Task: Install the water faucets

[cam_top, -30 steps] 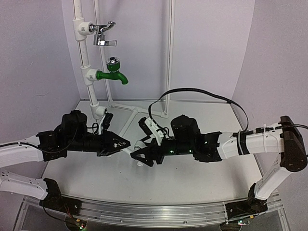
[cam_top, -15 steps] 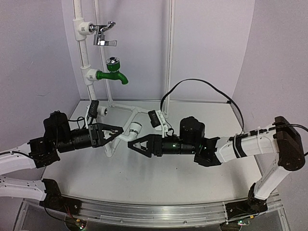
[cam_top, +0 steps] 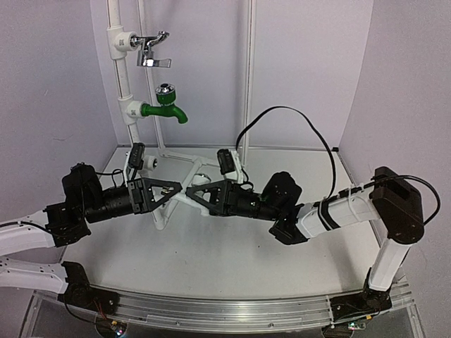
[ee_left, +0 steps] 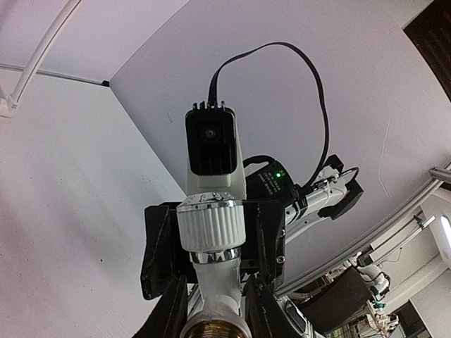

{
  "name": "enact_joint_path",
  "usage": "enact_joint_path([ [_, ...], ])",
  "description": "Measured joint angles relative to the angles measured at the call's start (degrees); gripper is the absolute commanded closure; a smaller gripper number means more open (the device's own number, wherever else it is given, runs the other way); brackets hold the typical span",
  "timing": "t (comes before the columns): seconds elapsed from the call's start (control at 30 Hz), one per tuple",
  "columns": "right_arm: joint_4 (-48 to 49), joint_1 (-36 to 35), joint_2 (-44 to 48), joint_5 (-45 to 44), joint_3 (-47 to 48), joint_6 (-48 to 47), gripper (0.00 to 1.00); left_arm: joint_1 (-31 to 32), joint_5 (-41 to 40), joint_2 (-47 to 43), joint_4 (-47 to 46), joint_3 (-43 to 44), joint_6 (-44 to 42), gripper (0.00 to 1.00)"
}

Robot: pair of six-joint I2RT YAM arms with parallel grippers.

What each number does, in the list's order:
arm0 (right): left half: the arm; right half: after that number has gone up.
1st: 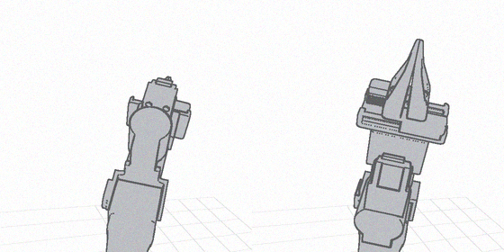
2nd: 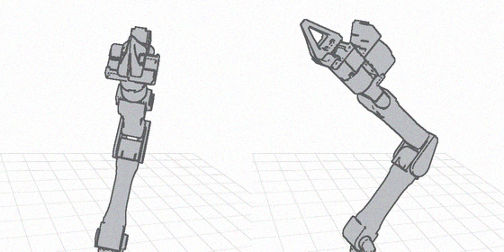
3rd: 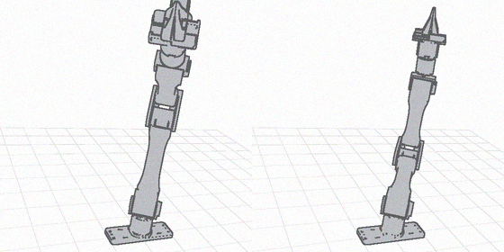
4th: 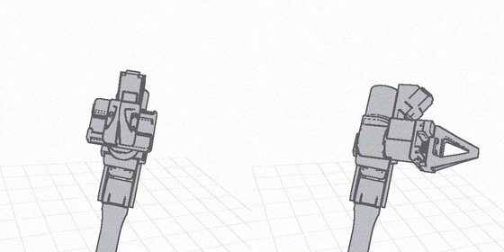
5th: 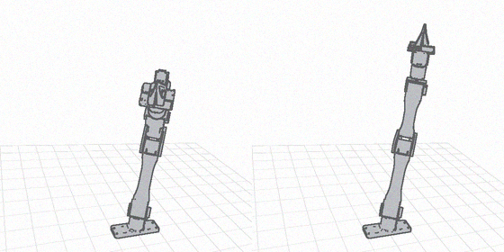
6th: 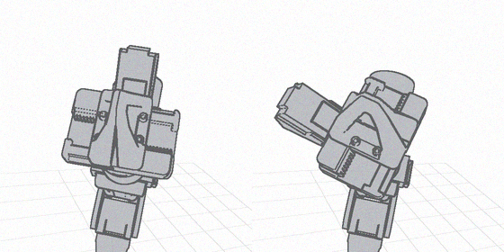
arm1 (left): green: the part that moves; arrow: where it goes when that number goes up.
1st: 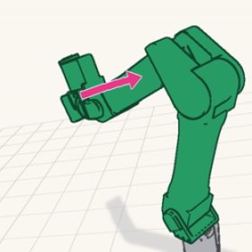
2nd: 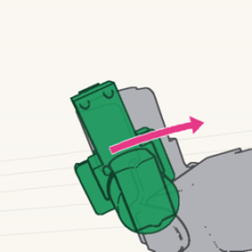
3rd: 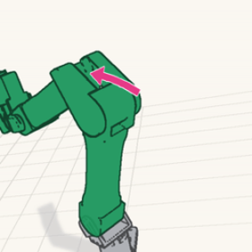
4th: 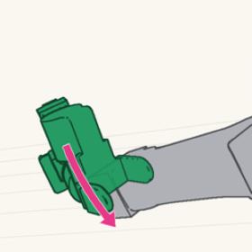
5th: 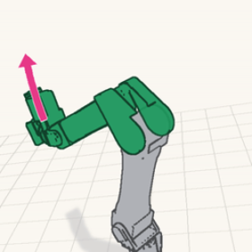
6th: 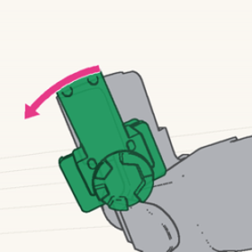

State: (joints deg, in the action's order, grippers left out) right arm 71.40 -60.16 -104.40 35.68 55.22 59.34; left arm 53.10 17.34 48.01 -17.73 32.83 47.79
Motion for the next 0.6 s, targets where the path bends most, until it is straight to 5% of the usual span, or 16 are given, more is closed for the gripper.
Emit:
enact_joint_path([
  [0.17, 1.85, 0.04, -0.99, 0.6, 2.81, 1.17, 0.6, 0.0, 0.72, -0.07, -0.99, -0.4, -0.02, 1.0],
  [0.3, 2.72, 0.2, -2.66, 1.45, 4.72, 2.6, 0.94, 0.07, 0.86, -0.44, -1.74, -0.56, -0.38, 0.98],
  [0.33, 2.73, 0.2, -2.73, 1.47, 4.83, 2.52, 0.99, 0.04, 0.85, -0.46, -1.8, -0.67, -0.39, 0.92],
  [0.43, 2.71, 0.24, -2.75, 1.62, 4.83, 2.73, 1.0, 0.07, 0.44, -0.64, -1.88, -0.96, -0.23, 0.5],
  [0.5, 2.44, 0.51, -2.75, 1.5, 4.3, 2.33, 1.0, 0.28, -0.19, -1.41, -1.62, -1.33, 0.13, 0.37],
  [0.6, 2.44, 1.6, -2.13, 1.53, 0.55, 0.27, 1.0, 0.32, -2.89, -4.11, 3.04, -1.29, 0.04, 0.33],
])
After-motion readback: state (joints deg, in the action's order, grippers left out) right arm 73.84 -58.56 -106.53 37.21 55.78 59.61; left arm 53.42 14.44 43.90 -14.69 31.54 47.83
